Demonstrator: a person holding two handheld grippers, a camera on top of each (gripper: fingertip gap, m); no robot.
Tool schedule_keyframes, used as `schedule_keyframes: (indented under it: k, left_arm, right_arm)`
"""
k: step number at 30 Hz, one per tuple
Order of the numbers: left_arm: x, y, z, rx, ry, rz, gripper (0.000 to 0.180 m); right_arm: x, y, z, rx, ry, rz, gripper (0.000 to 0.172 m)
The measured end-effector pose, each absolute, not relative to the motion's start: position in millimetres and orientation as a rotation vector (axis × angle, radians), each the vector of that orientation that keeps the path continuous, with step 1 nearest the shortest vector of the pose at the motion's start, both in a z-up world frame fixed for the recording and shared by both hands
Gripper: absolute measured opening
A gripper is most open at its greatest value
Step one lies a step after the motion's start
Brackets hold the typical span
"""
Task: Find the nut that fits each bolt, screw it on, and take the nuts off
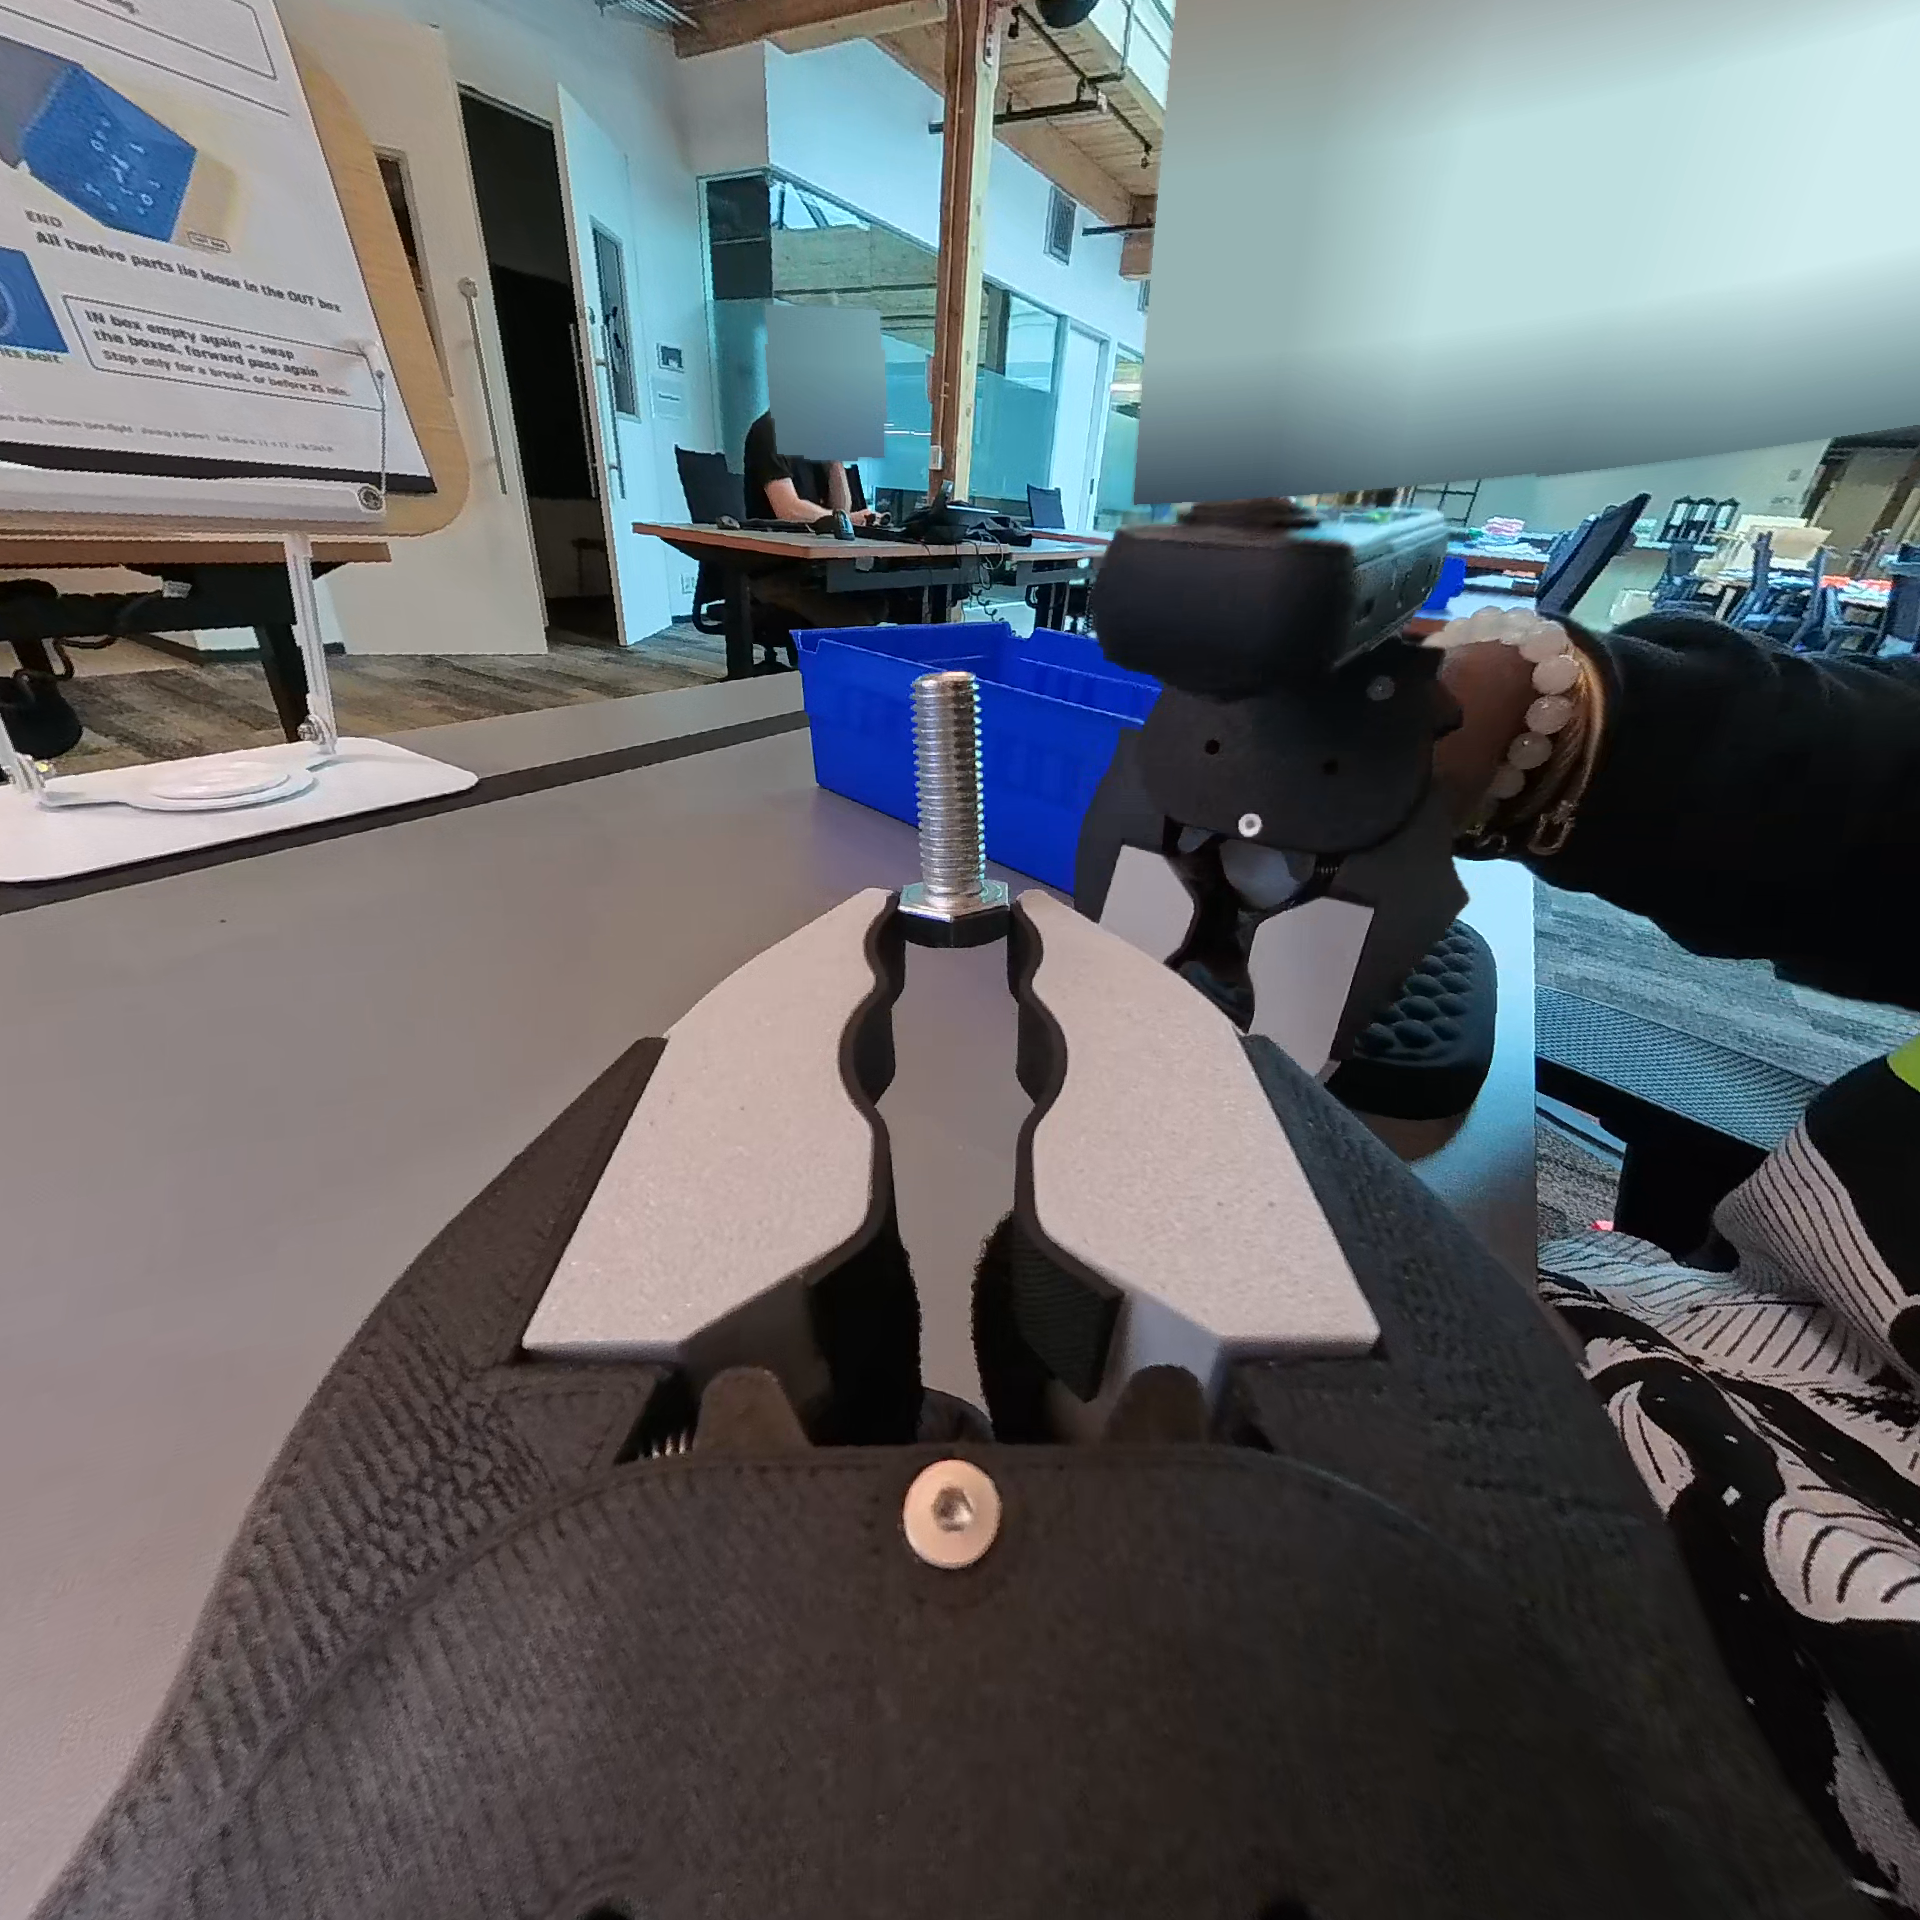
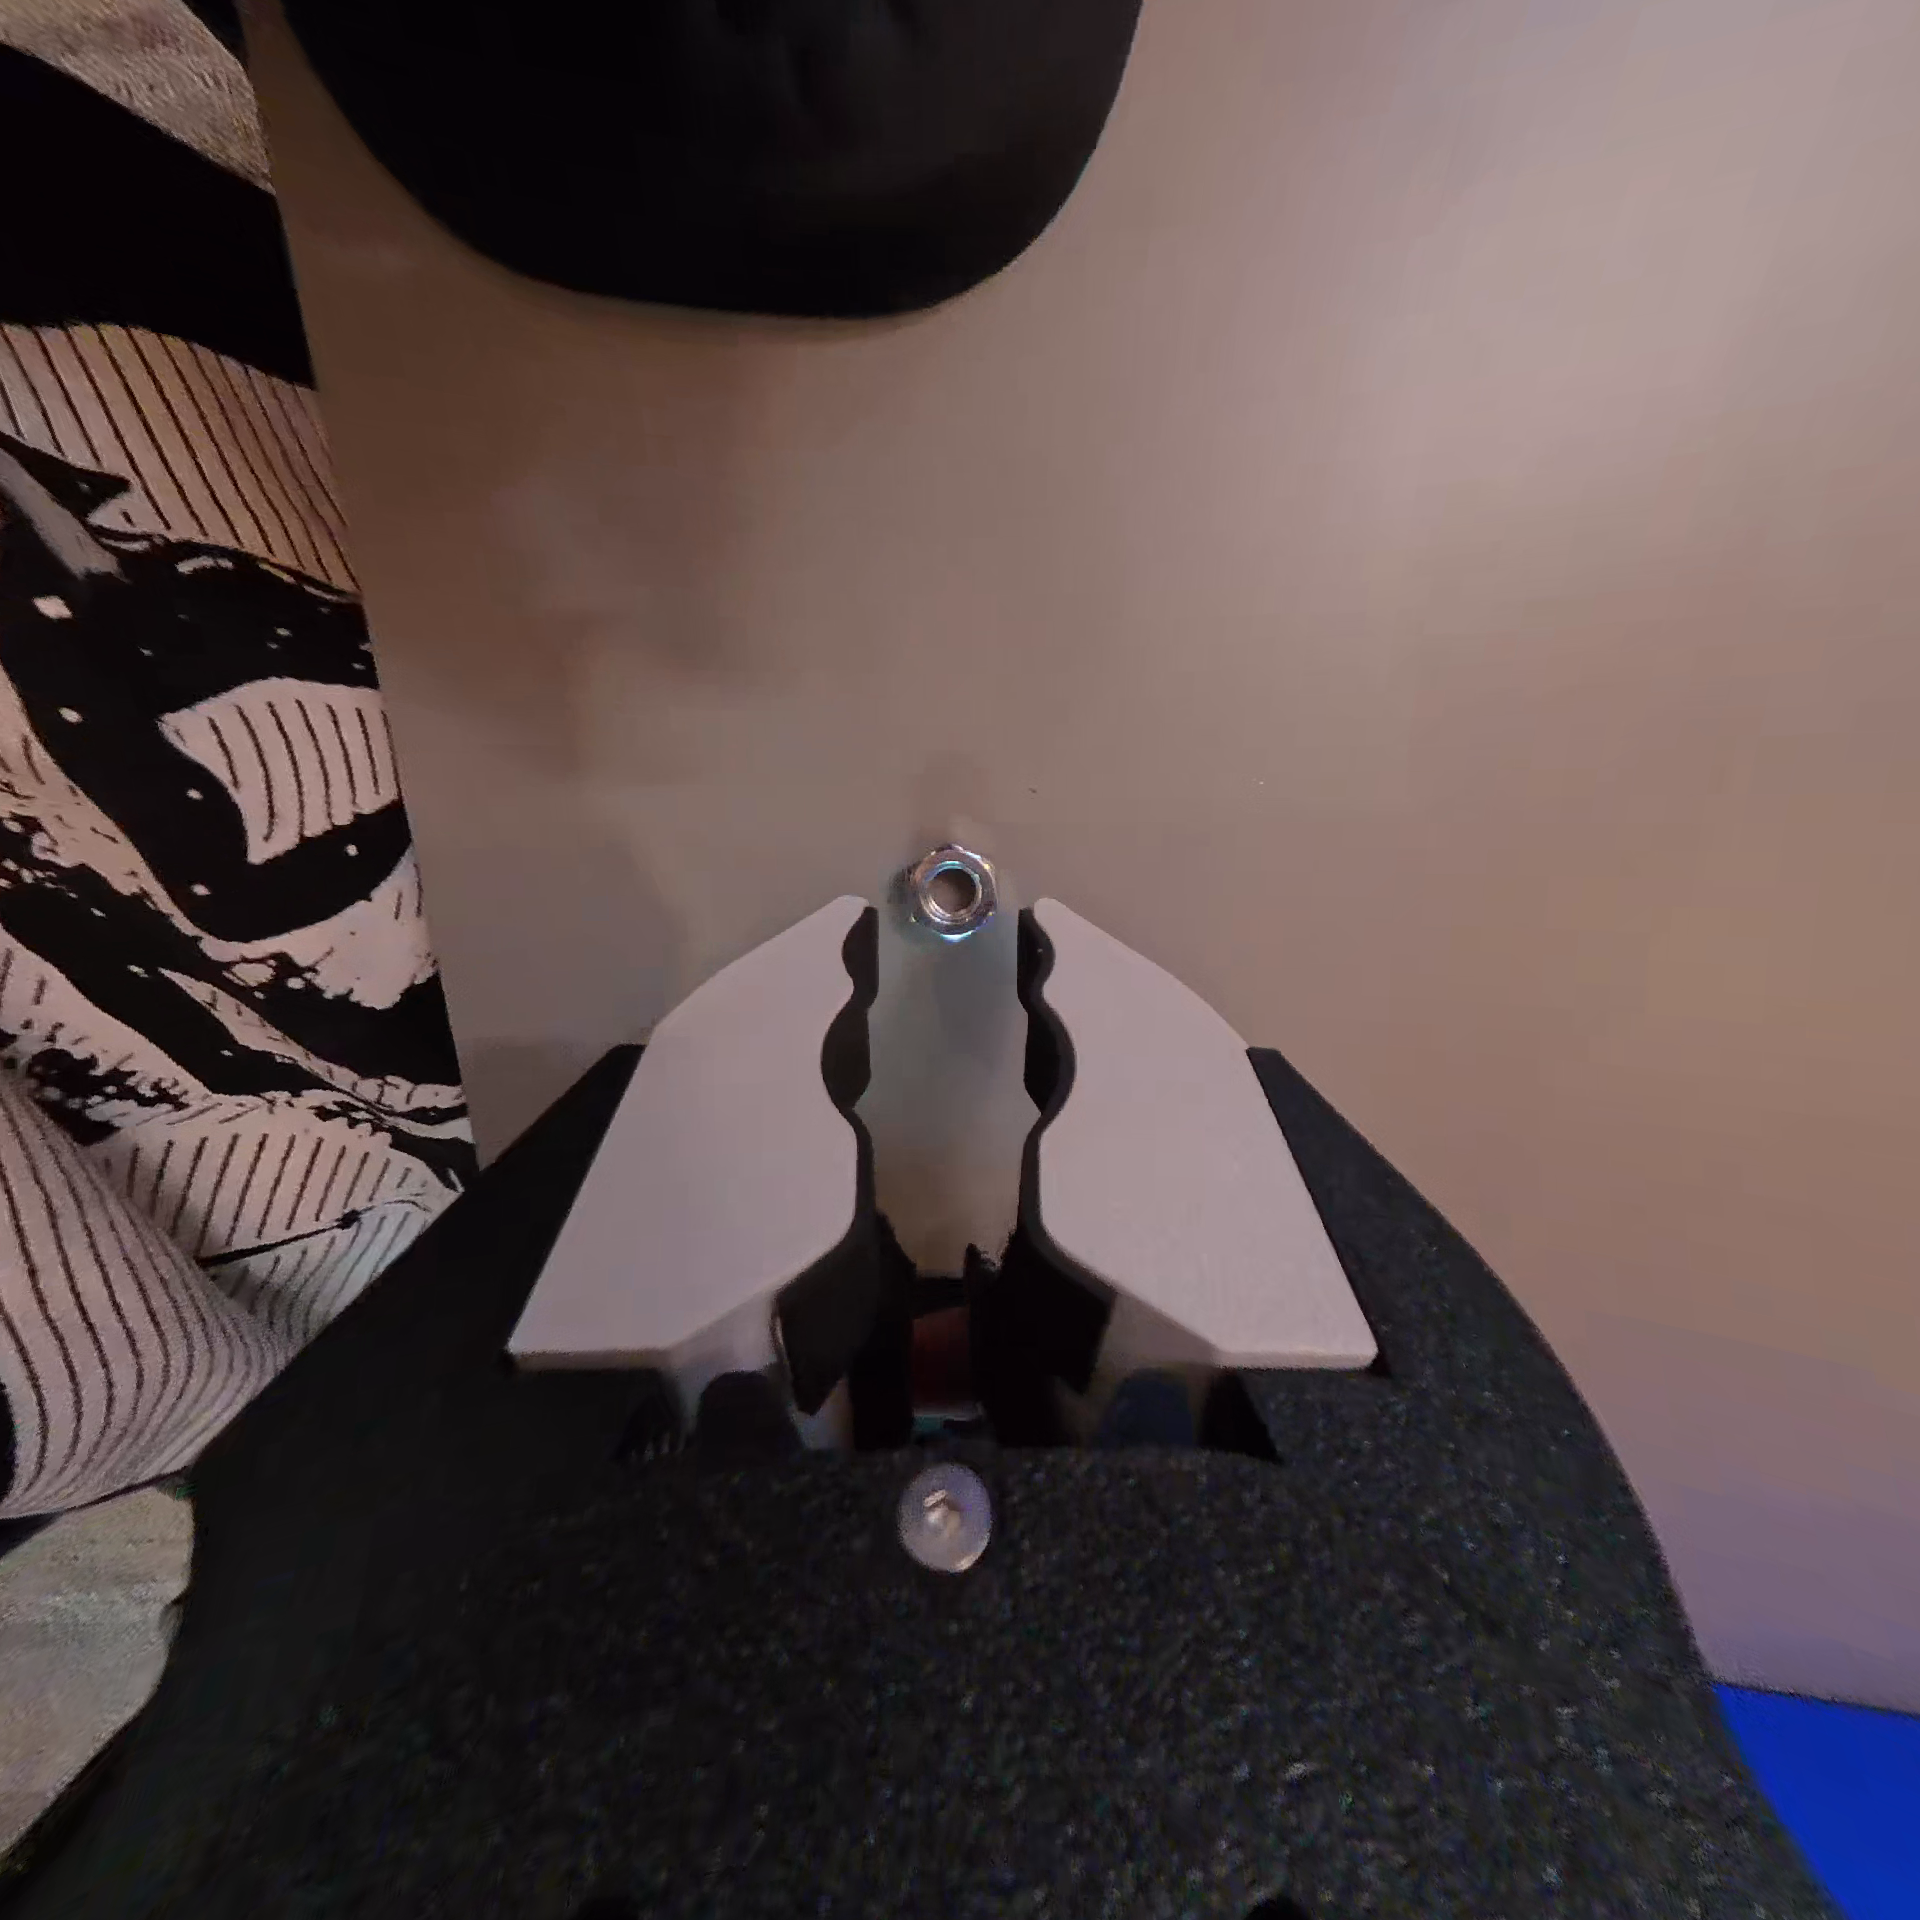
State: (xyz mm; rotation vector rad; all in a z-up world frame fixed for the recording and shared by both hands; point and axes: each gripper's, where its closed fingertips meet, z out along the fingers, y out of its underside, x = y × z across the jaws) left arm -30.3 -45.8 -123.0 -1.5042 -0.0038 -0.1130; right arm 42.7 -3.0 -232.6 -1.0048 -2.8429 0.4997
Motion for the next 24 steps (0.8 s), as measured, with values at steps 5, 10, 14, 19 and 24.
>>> schedule_keyframes:
  k: [5,10,14,19,24]
  left_arm:
    - [-30,-46,-123,-1.501,-0.005,-0.114,0.019]
    - [-30,-46,-123,-1.502,-0.006,-0.118,0.019]
    - [-29,-46,-123,-1.507,-0.003,-0.117,0.019]
    - [-25,-42,-125,-1.533,0.018,-0.118,0.019]
    - [-6,-28,-115,-1.515,0.107,-0.222,0.019]
  right_arm:
    - [38,-4,-238,-0.987,-2.854,0.496,0.023]
    - [37,-6,-240,-0.969,-2.866,0.498,0.021]
    - [37,-6,-241,-0.956,-2.871,0.496,0.018]
    - [37,-4,-234,-0.927,-2.864,0.525,0.018]
    - [44,5,-185,-0.753,-2.868,0.612,0.018]
